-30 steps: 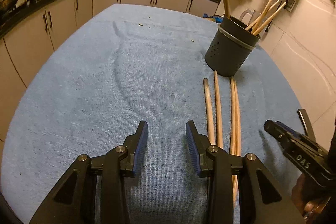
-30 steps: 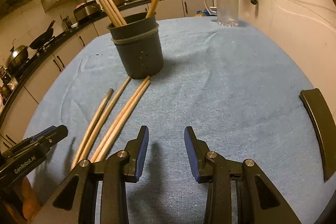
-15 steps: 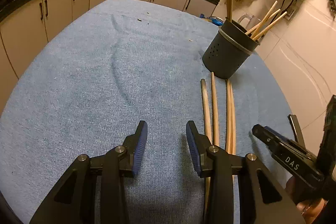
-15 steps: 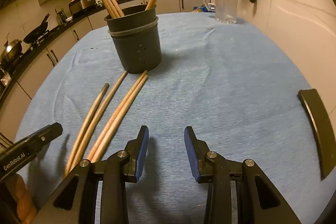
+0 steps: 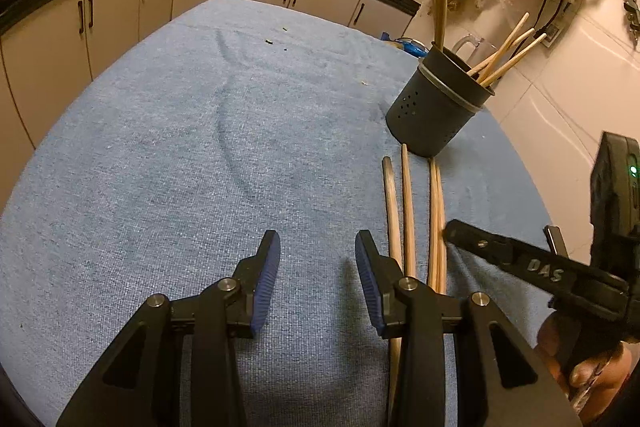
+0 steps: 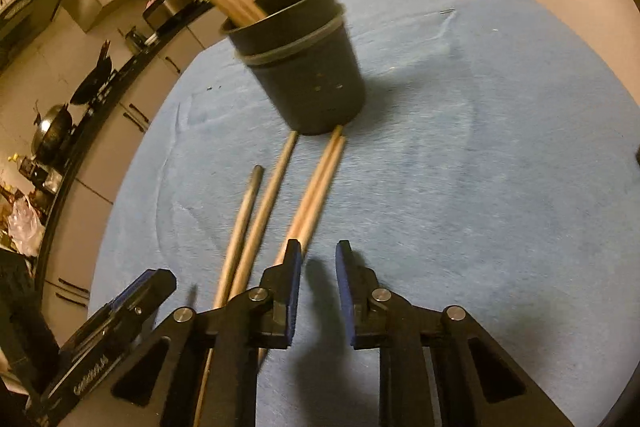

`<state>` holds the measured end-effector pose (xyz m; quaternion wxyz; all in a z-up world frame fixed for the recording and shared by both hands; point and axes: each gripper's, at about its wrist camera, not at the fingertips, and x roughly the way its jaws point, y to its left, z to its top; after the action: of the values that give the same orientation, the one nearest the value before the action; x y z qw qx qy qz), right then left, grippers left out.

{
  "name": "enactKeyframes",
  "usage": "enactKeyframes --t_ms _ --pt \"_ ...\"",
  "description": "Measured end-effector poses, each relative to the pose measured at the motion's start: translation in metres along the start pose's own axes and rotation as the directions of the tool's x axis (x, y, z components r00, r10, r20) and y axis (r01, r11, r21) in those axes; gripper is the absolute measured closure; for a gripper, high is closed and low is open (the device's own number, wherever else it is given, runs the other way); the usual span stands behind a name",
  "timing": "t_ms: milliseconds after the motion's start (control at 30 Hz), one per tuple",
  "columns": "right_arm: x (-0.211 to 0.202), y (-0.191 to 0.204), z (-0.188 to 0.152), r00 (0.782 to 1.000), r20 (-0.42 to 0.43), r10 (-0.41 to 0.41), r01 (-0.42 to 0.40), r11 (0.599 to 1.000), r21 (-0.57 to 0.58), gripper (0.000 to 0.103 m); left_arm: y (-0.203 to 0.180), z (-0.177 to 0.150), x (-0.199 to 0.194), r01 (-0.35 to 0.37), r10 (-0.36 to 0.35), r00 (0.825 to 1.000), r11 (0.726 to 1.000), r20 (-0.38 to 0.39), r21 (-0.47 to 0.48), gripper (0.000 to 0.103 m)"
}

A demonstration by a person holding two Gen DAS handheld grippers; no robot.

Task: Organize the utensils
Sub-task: 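Move both open tools back to the remaining chopsticks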

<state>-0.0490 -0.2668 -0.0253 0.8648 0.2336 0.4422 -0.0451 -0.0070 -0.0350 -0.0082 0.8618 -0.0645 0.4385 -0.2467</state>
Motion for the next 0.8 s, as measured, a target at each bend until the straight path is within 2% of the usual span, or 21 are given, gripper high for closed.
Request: enactKeyframes --t_ms 67,200,400,500,567,667,800 --pt "0.006 0.009 0.000 1.000 -0.010 -0.005 0.005 1.000 -0.026 0.089 0.000 0.000 0.000 0.000 0.000 1.000 1.000 -0.002 -0.001 0.066" --pt "0.009 0.028 0.000 0.997 0.008 -0.078 0.079 0.989 -0.121 0.090 0.000 0.001 0.001 0.002 -0.002 1.000 1.000 -0.002 -0.002 0.066" --pt "0.006 0.025 0.003 0.994 -0.041 -0.097 0.084 0.967 -0.242 0.094 -0.001 0.001 0.000 0.003 -0.003 1.000 1.000 -0.002 0.004 0.066" --pt "0.001 0.013 0.003 0.988 -0.067 -0.138 0.115 0.957 -0.266 0.094 -0.001 0.001 0.000 0.002 -0.002 1.000 1.000 0.001 0.004 0.066" --pt "-0.002 -0.002 0.002 0.987 -0.076 -0.144 0.120 0.959 -0.255 0.098 -0.001 0.000 0.001 0.004 -0.004 1.000 1.000 -0.002 0.004 0.066" --pt "-0.007 -0.015 0.005 0.982 -0.071 -0.177 0.155 0.958 -0.240 0.097 -0.002 0.000 0.001 0.003 -0.003 1.000 1.000 -0.001 0.008 0.066" --pt "-0.014 -0.023 0.020 0.996 -0.063 -0.056 0.048 0.992 -0.117 0.095 -0.002 0.000 0.001 0.000 0.000 1.000 1.000 -0.001 0.006 0.065"
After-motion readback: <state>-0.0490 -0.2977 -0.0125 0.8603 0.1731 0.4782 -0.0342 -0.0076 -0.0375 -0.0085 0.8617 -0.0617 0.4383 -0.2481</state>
